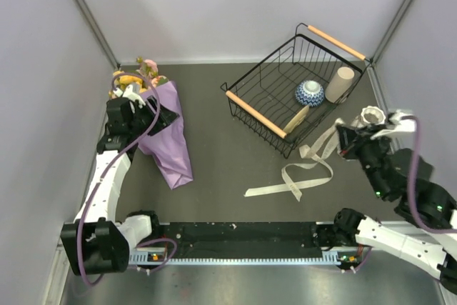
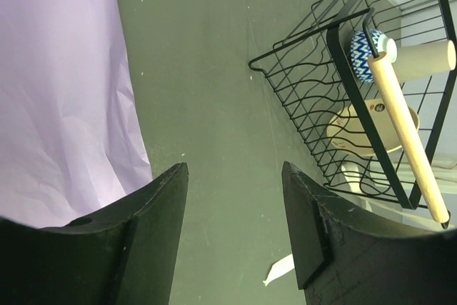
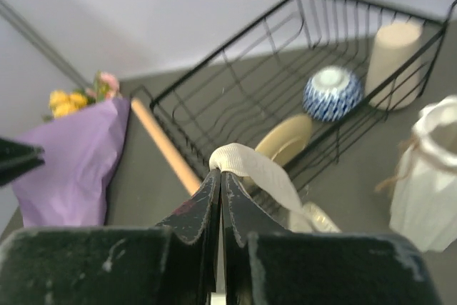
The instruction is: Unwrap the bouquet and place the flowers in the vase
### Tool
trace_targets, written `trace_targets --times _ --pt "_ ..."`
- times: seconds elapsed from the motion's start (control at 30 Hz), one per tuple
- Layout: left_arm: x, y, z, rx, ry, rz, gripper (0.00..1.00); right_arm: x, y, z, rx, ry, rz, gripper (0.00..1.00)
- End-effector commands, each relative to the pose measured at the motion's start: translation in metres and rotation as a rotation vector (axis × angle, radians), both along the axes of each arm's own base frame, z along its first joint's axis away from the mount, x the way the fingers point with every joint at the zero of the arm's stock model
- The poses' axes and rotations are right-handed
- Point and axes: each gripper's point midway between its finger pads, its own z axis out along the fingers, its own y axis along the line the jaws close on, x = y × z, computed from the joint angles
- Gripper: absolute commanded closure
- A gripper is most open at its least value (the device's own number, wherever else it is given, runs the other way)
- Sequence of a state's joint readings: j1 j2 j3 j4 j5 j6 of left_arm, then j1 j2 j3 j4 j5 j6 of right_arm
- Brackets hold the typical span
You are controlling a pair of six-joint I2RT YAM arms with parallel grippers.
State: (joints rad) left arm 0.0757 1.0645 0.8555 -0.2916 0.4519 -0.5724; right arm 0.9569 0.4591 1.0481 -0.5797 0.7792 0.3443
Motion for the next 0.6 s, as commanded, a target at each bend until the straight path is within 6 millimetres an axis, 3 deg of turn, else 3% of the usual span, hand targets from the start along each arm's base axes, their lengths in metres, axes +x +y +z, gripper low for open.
trace_targets --times 0.0,0.1,0.2,0.4,0.5,0.57 --pt "0.012 -0.003 0.033 0.026 -0.11 -0.017 0.38 0.004 0.046 -0.073 -0.004 0.219 0.102 1.0" --pt "0.009 -0.001 0.035 0.05 -0.12 -0.011 0.38 0.0 0.065 -0.113 0.01 0.325 0.151 1.0" --pt "0.006 0.001 0.035 0.07 -0.12 -0.01 0.37 -0.005 0.061 -0.144 0.029 0.408 0.11 1.0" --pt "0.002 0.008 0.023 0.099 -0.09 0.016 0.37 -0.018 0.028 -0.163 0.176 0.426 0.006 0.98" --pt "0.003 0.012 0.016 0.105 -0.079 0.038 0.2 -0.021 0.024 -0.166 0.221 0.417 -0.002 0.87" --pt "0.003 0.014 0.013 0.109 -0.068 0.05 0.16 -0.019 0.028 -0.173 0.2 0.441 -0.006 0.86"
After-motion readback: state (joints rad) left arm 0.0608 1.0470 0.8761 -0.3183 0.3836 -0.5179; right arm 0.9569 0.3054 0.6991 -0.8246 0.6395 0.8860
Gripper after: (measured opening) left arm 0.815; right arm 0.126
